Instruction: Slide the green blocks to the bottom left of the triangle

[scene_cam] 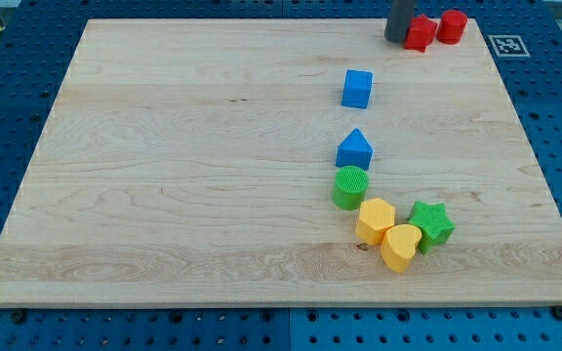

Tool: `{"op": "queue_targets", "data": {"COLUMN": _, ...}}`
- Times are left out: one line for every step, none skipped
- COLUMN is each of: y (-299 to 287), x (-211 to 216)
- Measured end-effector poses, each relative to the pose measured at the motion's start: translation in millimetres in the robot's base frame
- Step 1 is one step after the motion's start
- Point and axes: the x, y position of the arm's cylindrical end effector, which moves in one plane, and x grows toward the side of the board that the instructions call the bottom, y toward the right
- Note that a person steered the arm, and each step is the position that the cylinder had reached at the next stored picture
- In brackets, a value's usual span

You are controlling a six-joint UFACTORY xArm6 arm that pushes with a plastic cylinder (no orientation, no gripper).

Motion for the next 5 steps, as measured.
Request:
{"op": "queue_targets", "data": {"y": 8, "x": 0}}
{"op": "queue_targets", "data": {"y": 6, "x": 4}}
{"op": "queue_targets", "data": {"y": -11, "x": 29}}
{"op": "queue_targets", "data": {"y": -12, "x": 72}}
{"op": "queue_targets", "data": {"y": -14, "x": 115}}
